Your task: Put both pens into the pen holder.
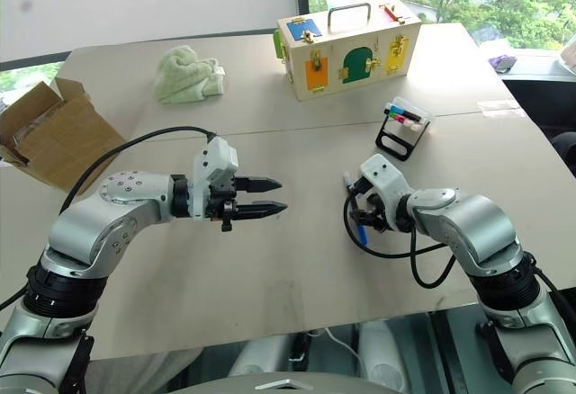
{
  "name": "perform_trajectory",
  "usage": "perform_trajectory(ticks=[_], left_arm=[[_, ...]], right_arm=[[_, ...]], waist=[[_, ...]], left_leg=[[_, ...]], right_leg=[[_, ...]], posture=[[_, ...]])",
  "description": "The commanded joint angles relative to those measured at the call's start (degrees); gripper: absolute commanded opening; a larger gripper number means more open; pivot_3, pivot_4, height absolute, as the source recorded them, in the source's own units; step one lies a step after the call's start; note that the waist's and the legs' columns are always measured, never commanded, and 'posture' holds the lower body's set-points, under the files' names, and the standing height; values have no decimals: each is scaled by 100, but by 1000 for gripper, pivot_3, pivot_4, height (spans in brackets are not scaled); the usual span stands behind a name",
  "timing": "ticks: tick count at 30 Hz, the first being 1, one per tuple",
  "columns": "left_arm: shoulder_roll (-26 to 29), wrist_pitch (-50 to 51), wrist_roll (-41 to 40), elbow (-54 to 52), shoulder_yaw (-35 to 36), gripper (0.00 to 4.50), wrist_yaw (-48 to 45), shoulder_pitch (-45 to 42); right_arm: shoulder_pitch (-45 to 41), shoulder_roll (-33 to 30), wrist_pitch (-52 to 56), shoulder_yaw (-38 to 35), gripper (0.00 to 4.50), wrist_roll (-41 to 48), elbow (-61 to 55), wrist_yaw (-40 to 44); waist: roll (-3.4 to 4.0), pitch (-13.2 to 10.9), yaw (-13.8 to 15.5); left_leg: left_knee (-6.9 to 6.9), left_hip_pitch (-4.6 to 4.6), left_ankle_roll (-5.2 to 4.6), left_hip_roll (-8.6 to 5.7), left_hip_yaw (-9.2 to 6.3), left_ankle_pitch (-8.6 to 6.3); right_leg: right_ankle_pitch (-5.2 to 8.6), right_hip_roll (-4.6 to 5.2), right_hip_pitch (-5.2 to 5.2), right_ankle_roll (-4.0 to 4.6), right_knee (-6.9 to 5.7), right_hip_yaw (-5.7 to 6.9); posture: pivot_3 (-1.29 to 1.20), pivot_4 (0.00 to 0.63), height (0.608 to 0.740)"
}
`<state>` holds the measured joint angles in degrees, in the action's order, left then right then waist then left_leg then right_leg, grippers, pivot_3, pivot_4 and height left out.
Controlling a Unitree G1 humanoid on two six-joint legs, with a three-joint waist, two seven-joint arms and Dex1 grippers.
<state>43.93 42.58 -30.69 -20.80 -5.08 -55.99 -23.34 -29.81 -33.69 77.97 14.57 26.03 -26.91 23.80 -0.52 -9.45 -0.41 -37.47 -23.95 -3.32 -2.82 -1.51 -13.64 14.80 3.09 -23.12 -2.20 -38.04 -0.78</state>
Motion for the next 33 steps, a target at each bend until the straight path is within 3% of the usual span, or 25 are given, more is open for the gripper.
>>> perform_trajectory(ticks=[1, 3, 16, 19, 22, 27, 33], left_arm=[[-29, -23, -73, -218, 123, 2323, 66, 4], [-62, -14, -74, -219, 108, 2323, 99, -10], [-331, 12, -133, 22, 77, 2323, 228, 92], [-336, 16, -150, 28, 90, 2323, 210, 56], [-296, 20, -163, 27, 77, 2323, 132, 72], [-322, 27, -140, 61, 53, 2323, 98, 5], [-251, 107, -209, -33, 66, 2323, 9, 12]], right_arm=[[-21, -152, -155, 116, 877, -166, -196, -16], [-4, -173, -197, 154, 66, -181, -237, 1], [-178, -17, -606, -98, 17, -372, -40, 26], [-188, 35, -540, -114, 927, -363, -127, 2], [-274, 204, -289, -304, 2323, -269, -153, -59], [-304, 355, 190, -239, 2323, -236, -187, -150], [-203, 461, 22, 232, 2323, -530, 181, -324]], waist=[[0, 0, -2], [-5, 3, -14], [-5, 2, -24], [-6, 2, -24], [-5, 2, -24], [-6, 2, -24], [-5, 2, -29]], left_leg=[[-1, 0, 0, 0, 0, 0], [-4, 1, 0, 0, 0, 0], [-3, 6, 0, 0, -2, 0], [-3, 6, 0, 0, -1, 0], [-3, 6, 0, 0, -2, 0], [-3, 6, 0, 0, -2, 0], [-3, 6, 0, 0, -1, 0]], right_leg=[[0, 0, 0, 0, -1, 1], [0, 0, 2, -1, -2, 1], [0, -3, 6, -1, -2, 3], [0, -3, 6, -1, -2, 1], [0, -3, 6, -1, -2, 2], [0, -3, 6, 0, -2, 1], [0, -2, 6, 0, -2, 0]], posture=[[0, 150, 740], [0, 150, 740], [0, 150, 740], [0, 150, 740], [0, 150, 740], [0, 150, 740], [0, 150, 740]])
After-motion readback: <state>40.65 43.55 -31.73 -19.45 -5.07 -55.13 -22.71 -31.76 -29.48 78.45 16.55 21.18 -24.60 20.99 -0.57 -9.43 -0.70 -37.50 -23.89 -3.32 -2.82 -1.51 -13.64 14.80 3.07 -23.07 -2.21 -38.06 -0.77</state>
